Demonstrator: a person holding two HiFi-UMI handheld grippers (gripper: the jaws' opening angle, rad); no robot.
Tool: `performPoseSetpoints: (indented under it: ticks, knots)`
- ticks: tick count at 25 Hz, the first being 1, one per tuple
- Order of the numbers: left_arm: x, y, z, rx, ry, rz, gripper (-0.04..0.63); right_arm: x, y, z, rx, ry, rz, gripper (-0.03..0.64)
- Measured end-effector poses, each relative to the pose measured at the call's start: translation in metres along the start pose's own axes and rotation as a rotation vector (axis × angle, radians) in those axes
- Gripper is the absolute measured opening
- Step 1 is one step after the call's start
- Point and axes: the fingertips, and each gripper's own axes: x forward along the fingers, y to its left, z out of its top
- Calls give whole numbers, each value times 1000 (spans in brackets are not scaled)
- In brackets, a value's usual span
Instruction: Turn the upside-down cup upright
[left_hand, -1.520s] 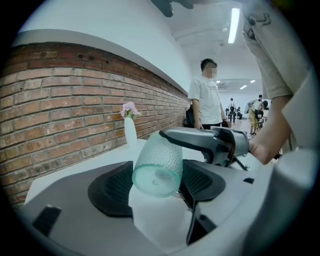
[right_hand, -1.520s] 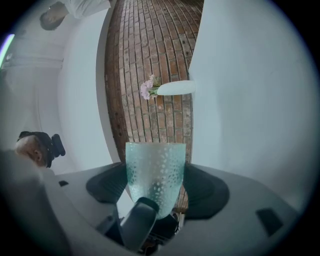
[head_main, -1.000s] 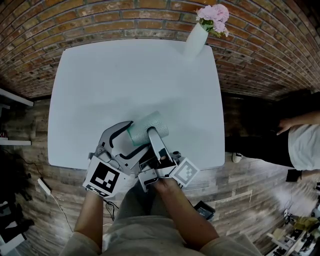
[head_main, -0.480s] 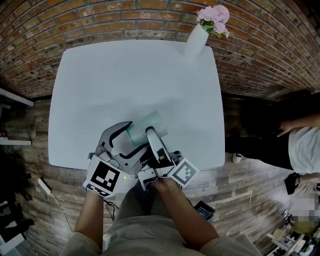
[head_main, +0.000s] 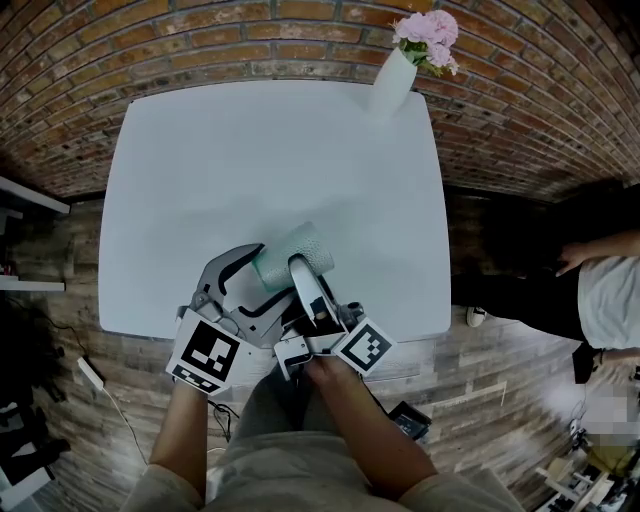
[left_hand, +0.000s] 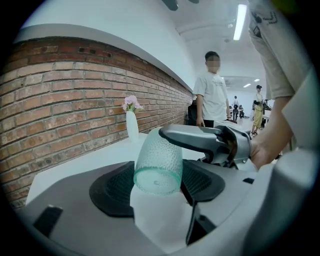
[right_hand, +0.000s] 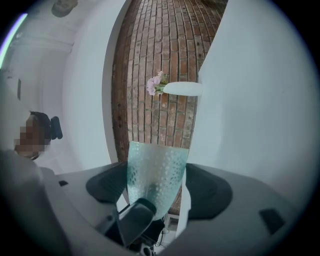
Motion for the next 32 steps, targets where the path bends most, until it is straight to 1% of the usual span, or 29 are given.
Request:
performPoseSetpoints:
  ticks: [10, 18, 25, 32]
  knots:
    - [-2, 5, -1, -16, 12, 28, 301, 0, 0, -2, -40, 18, -14, 348]
    - [-3, 7, -3, -31, 22, 43, 299, 0, -2, -5, -86, 43, -47, 350]
    - [-4, 11, -7, -49, 35, 57, 299, 0, -2, -6, -89, 47, -47, 350]
    - [-3, 14, -9, -52, 45, 66, 299, -3, -9, -7, -113, 67, -95, 350]
